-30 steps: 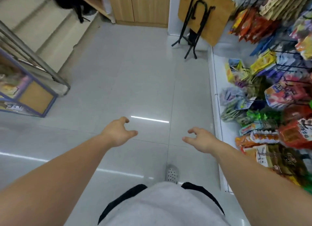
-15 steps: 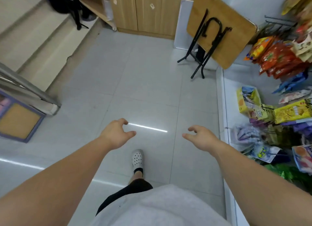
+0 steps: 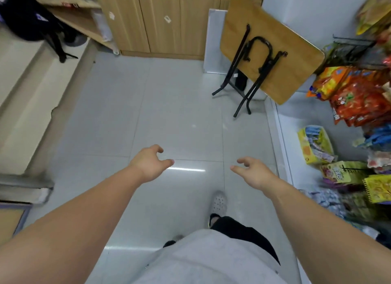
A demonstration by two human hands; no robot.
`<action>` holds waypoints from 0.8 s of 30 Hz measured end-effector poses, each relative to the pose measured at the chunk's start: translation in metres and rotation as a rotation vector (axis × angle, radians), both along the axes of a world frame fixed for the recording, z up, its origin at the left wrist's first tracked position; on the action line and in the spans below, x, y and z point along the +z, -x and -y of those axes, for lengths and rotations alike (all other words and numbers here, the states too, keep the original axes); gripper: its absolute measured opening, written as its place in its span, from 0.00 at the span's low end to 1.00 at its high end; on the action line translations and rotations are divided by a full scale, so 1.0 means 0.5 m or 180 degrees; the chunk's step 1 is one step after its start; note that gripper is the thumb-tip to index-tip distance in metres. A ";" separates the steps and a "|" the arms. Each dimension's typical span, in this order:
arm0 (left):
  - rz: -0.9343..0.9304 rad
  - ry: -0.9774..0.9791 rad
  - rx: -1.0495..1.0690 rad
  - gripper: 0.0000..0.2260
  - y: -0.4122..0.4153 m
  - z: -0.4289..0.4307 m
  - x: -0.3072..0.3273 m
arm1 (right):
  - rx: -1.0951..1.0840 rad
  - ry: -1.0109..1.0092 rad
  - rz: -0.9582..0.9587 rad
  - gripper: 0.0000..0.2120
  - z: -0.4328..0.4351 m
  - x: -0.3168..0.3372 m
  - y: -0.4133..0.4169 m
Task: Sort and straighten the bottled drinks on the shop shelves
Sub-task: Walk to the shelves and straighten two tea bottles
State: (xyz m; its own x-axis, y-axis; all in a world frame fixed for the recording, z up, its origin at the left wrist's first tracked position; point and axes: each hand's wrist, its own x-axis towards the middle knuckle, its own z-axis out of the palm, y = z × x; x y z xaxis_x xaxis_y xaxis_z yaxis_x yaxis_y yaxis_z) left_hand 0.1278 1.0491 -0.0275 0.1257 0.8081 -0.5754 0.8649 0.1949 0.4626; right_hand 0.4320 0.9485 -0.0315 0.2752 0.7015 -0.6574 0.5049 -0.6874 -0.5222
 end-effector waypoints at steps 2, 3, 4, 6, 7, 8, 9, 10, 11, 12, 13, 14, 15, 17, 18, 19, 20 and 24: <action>-0.0036 0.0013 0.0003 0.27 -0.027 -0.089 -0.009 | 0.0008 0.0004 -0.0005 0.29 -0.093 -0.013 -0.036; -0.0059 0.0013 0.0031 0.27 -0.041 -0.136 -0.013 | 0.0023 -0.0017 0.0003 0.29 -0.144 -0.018 -0.056; -0.0093 -0.0008 0.0065 0.27 -0.056 -0.183 -0.016 | 0.0039 -0.0061 0.0006 0.28 -0.197 -0.022 -0.077; -0.0142 -0.0041 0.0134 0.27 -0.090 -0.277 -0.015 | 0.0072 -0.0134 -0.0008 0.28 -0.306 -0.023 -0.121; -0.0162 -0.0045 0.0168 0.27 -0.107 -0.323 -0.011 | 0.0119 -0.0127 -0.0010 0.27 -0.359 -0.021 -0.144; -0.0196 -0.0044 0.0186 0.27 -0.126 -0.366 -0.004 | 0.0189 -0.0096 -0.0010 0.28 -0.409 -0.016 -0.164; -0.0234 -0.0037 0.0180 0.27 -0.145 -0.406 0.005 | 0.0267 -0.0054 -0.0016 0.28 -0.454 -0.010 -0.182; -0.0260 -0.0036 0.0161 0.28 -0.164 -0.445 0.013 | 0.0351 -0.0016 -0.0020 0.28 -0.495 -0.003 -0.198; -0.0287 -0.0049 0.0137 0.28 -0.182 -0.483 0.021 | 0.0430 0.0011 -0.0006 0.29 -0.536 0.001 -0.214; -0.0298 -0.0070 0.0104 0.28 -0.200 -0.525 0.026 | 0.0496 0.0020 0.0013 0.29 -0.580 0.005 -0.230; -0.0299 -0.0084 0.0052 0.28 -0.212 -0.553 0.030 | 0.0539 0.0016 0.0030 0.29 -0.611 0.007 -0.240; -0.0285 -0.0103 0.0015 0.28 -0.225 -0.587 0.032 | 0.0569 -0.0003 0.0034 0.29 -0.649 0.008 -0.251; -0.0260 -0.0095 0.0006 0.28 -0.239 -0.627 0.032 | 0.0588 -0.0010 0.0014 0.29 -0.692 0.007 -0.262; -0.0270 -0.0091 -0.0041 0.29 -0.261 -0.702 0.028 | 0.0590 -0.0035 -0.0004 0.29 -0.773 0.002 -0.277; -0.0326 -0.0084 -0.0103 0.29 -0.269 -0.743 0.024 | 0.0609 -0.0029 0.0000 0.29 -0.816 -0.001 -0.283; -0.0373 -0.0081 -0.0154 0.29 -0.276 -0.787 0.021 | 0.0620 -0.0017 0.0005 0.29 -0.858 -0.005 -0.289; -0.0389 -0.0080 -0.0176 0.29 -0.279 -0.832 0.015 | 0.0634 -0.0015 0.0017 0.30 -0.901 -0.009 -0.294; -0.0328 -0.0100 -0.0190 0.29 -0.282 -1.035 -0.010 | 0.0516 -0.0043 0.0113 0.30 -1.084 -0.021 -0.313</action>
State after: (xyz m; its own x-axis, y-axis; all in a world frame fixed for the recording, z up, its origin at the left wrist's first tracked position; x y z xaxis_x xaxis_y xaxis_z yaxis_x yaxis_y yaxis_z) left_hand 0.2690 1.5664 -0.0327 0.1155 0.8189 -0.5622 0.9178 0.1285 0.3757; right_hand 0.5885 1.4907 -0.0421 0.1806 0.7473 -0.6395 0.6268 -0.5885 -0.5107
